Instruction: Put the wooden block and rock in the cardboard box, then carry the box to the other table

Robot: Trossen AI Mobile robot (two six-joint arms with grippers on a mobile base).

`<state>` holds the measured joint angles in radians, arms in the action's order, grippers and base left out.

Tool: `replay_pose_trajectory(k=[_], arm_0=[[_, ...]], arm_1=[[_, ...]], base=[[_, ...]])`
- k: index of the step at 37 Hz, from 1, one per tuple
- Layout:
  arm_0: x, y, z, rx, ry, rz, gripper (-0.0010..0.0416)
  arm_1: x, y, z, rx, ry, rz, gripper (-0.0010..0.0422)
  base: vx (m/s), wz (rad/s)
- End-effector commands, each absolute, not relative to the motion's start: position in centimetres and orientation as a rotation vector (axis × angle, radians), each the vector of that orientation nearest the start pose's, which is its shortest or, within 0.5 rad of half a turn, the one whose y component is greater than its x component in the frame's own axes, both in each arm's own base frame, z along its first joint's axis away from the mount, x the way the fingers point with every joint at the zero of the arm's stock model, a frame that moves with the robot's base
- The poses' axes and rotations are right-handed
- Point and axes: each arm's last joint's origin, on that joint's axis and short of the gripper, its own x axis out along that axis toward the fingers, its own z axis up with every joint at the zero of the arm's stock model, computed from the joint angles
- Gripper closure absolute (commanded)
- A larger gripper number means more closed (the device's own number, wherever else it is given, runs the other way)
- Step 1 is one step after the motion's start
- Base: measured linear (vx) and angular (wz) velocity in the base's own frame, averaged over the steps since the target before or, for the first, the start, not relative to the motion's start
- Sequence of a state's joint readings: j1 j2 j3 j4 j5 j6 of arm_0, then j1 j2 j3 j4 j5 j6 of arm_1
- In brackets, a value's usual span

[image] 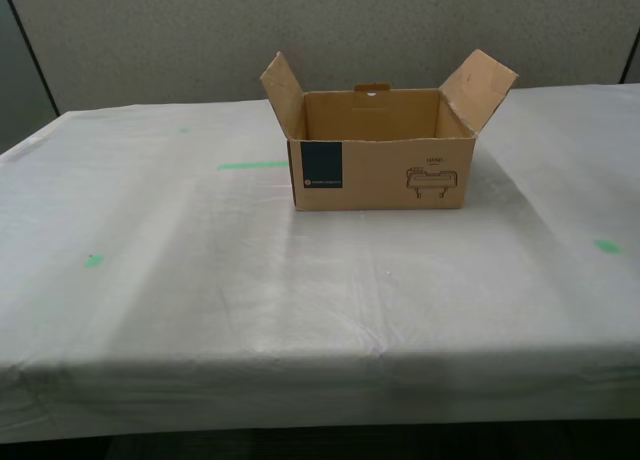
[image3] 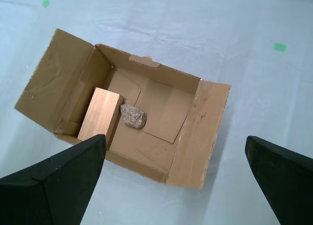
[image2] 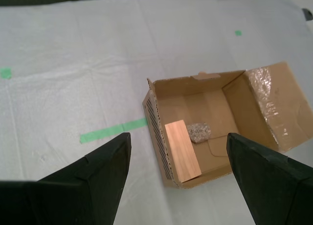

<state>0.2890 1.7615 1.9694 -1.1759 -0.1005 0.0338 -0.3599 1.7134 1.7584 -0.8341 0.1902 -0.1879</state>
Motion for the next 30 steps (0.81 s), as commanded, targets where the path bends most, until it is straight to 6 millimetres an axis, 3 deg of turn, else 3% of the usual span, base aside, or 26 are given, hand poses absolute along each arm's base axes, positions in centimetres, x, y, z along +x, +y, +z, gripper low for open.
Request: replay_pose_trajectory(k=[1,7,15,30], arm_0=[[32.1,9.8,40.2,-0.065,0.938,0.346,0.0009],[29.7,9.1,40.9,-0.059,0.872,0.351,0.001],[26.2,8.1,40.7,-0.057,0.803,0.359,0.001],[21.8,6.8,38.9,-0.058,0.804,0.36,0.001]], arm_1=[[33.0,-13.0,37.9,-0.101,0.81,-0.446,0.0149],[31.0,-12.2,39.3,-0.096,0.77,-0.434,0.0149],[28.3,-11.1,39.4,-0.083,0.742,-0.394,0.0149],[23.8,-9.7,35.8,-0.128,0.793,-0.37,0.0149]], base=[[0.0,0.0],[0.0,0.0],[0.0,0.0],[0.0,0.0]])
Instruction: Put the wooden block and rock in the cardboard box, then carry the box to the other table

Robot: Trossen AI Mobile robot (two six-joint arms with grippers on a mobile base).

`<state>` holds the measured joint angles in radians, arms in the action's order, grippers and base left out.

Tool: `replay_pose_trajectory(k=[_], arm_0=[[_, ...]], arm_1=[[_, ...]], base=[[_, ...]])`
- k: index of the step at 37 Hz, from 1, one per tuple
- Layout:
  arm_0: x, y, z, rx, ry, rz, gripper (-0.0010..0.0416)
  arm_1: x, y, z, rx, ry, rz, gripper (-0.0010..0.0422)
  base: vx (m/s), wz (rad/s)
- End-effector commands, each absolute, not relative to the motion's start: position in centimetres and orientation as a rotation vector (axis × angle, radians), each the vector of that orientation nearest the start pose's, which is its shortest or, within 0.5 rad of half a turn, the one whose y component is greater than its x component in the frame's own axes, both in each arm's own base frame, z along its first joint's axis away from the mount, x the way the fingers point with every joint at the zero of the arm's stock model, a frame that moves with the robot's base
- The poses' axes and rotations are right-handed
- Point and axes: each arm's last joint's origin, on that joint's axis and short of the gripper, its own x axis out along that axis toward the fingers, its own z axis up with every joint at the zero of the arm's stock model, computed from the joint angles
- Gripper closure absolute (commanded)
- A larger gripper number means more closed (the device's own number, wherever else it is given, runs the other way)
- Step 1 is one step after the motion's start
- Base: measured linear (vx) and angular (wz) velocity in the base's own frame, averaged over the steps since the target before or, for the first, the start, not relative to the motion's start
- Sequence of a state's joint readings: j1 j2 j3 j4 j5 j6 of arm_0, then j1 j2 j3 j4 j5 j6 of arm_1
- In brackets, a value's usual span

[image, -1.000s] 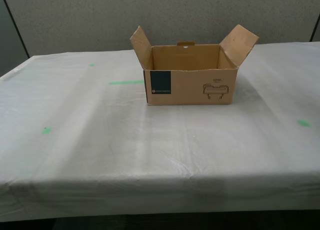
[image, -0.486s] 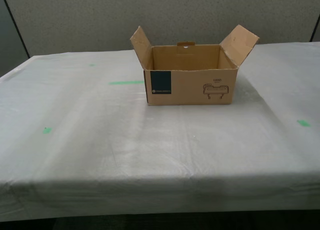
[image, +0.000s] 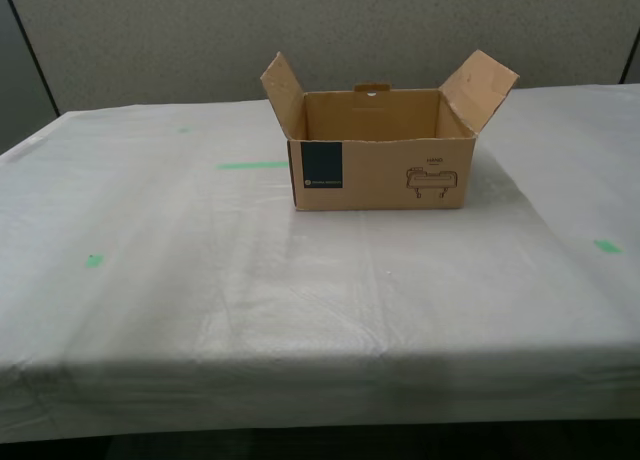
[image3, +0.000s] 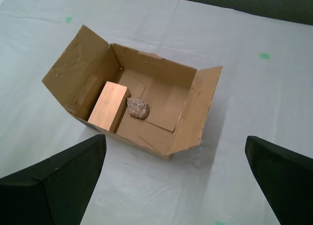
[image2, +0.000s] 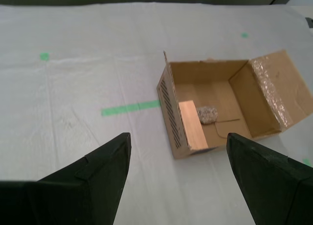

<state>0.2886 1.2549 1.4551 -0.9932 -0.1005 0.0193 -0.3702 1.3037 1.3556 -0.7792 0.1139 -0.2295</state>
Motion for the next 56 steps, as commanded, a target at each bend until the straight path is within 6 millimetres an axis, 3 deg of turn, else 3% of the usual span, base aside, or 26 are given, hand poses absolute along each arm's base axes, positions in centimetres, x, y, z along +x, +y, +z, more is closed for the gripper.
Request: replay_pose_trajectory(k=[1,12,22,42,56], arm_0=[[21.6,6.7,38.7,-0.059,0.81,0.359,0.0009],[20.6,6.4,36.8,-0.062,0.847,0.357,0.0009],[20.9,6.5,34.9,-0.063,0.855,0.357,0.001],[21.7,6.9,29.2,-0.058,0.842,0.362,0.0009],[21.8,7.0,28.6,-0.057,0.844,0.362,0.001]], arm_1=[[23.5,-9.6,35.4,-0.129,0.8,-0.369,0.0149],[21.7,-8.9,32.6,-0.163,0.807,-0.356,0.0149],[21.9,-9.1,31.0,-0.163,0.783,-0.368,0.0149],[22.4,-9.5,27.7,-0.093,0.686,-0.385,0.0149],[22.4,-9.4,27.5,-0.052,0.682,-0.382,0.0149]], base=[[0.0,0.0],[0.0,0.0],[0.0,0.0],[0.0,0.0],[0.0,0.0]])
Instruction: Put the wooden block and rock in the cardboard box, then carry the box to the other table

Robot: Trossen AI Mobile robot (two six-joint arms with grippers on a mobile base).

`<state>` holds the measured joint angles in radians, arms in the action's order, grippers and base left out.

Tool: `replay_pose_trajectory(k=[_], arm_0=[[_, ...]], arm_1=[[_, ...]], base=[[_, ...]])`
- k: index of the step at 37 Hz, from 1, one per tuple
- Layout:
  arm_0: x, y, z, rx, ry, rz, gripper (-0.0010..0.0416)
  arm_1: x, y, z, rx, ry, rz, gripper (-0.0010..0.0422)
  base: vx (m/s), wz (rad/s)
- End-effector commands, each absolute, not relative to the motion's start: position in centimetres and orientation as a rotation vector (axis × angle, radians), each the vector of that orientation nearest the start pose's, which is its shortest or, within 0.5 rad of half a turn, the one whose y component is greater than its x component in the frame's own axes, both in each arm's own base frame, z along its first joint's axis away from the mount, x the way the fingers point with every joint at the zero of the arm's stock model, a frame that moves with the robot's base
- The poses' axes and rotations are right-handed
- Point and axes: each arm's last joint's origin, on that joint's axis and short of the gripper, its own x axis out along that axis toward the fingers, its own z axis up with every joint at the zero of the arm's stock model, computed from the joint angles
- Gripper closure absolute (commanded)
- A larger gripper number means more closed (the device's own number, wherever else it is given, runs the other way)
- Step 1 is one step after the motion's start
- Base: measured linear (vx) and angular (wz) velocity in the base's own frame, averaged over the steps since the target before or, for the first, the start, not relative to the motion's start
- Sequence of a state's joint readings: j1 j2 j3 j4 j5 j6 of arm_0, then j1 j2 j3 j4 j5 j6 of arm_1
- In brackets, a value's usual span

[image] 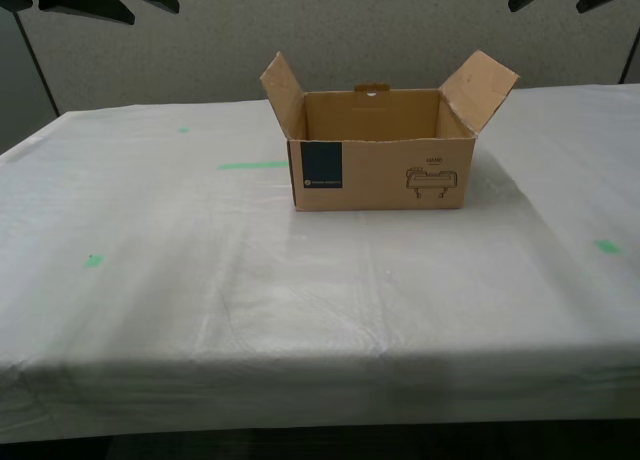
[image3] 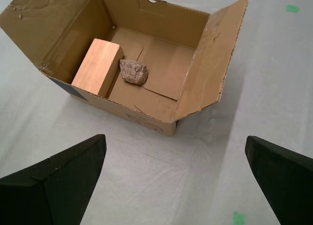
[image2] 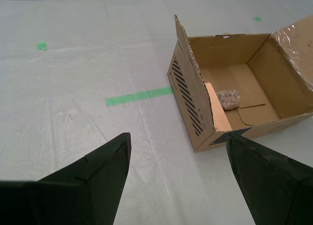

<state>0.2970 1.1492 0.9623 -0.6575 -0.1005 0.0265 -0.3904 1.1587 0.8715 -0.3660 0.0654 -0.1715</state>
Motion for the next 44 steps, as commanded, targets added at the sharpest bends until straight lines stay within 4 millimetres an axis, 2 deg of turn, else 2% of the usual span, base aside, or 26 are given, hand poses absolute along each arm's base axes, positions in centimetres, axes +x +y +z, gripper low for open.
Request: replay_pose_trajectory(k=[1,44], arm_0=[[21.76,6.97,28.62,-0.057,0.843,0.362,0.001],[21.75,6.97,28.6,-0.059,0.844,0.362,0.0012]], arm_1=[[22.4,-9.42,27.49,-0.052,0.682,-0.382,0.0149],[22.37,-9.42,27.46,-0.051,0.686,-0.382,0.0149]], base=[[0.0,0.0],[0.0,0.0]])
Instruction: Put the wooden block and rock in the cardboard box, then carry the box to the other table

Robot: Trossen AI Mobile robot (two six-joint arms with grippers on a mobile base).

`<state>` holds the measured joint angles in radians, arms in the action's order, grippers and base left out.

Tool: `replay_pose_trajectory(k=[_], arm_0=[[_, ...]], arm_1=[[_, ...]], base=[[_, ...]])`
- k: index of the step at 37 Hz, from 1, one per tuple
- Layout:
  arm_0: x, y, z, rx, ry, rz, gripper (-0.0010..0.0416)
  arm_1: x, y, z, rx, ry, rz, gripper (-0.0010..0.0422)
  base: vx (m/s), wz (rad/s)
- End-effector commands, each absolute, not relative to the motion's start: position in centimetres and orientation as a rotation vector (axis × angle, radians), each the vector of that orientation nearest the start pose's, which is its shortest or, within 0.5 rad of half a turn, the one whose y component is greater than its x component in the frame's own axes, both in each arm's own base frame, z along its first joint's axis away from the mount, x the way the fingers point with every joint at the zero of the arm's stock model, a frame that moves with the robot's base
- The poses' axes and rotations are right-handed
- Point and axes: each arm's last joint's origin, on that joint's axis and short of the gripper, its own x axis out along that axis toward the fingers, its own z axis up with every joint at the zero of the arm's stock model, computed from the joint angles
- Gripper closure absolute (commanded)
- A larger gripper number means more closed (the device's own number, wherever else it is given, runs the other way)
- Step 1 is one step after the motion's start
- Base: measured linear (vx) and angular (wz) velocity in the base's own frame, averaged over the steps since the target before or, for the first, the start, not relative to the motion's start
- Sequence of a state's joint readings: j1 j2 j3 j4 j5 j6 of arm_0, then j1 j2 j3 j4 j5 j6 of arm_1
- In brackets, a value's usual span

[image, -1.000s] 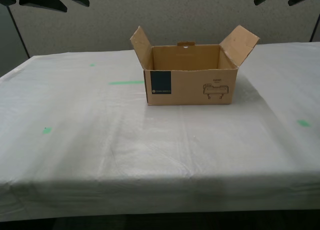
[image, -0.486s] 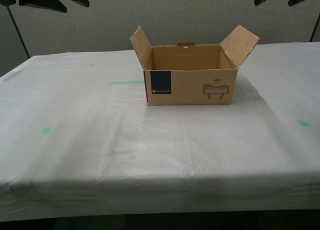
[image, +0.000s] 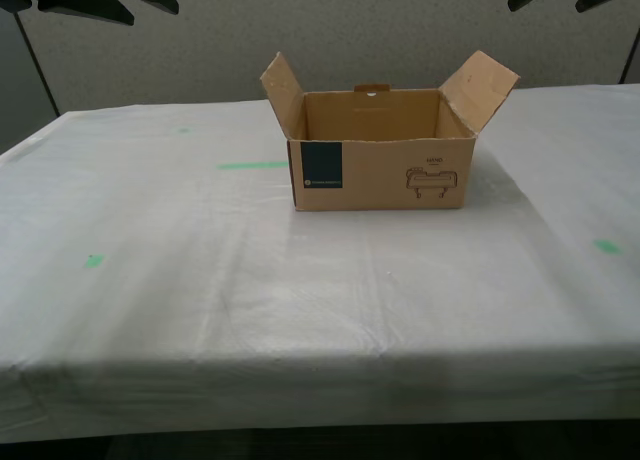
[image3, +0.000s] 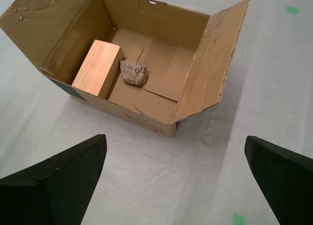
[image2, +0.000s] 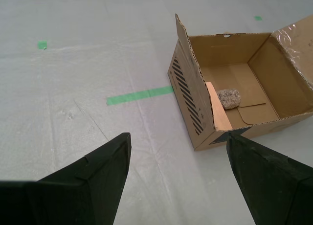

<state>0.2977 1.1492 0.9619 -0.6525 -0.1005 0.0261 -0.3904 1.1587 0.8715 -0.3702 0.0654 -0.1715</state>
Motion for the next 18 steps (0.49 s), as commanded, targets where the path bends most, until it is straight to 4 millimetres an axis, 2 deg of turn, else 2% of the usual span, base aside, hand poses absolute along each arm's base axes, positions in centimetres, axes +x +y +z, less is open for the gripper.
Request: replay_pose_trajectory(k=[1,18], arm_0=[[21.75,6.97,28.6,-0.059,0.844,0.362,0.0012],[21.75,6.96,28.6,-0.059,0.844,0.362,0.0012]], arm_1=[[22.37,-9.43,27.46,-0.052,0.686,-0.382,0.0149],[22.37,-9.42,27.46,-0.051,0.686,-0.382,0.0149]], base=[[0.0,0.0],[0.0,0.0]])
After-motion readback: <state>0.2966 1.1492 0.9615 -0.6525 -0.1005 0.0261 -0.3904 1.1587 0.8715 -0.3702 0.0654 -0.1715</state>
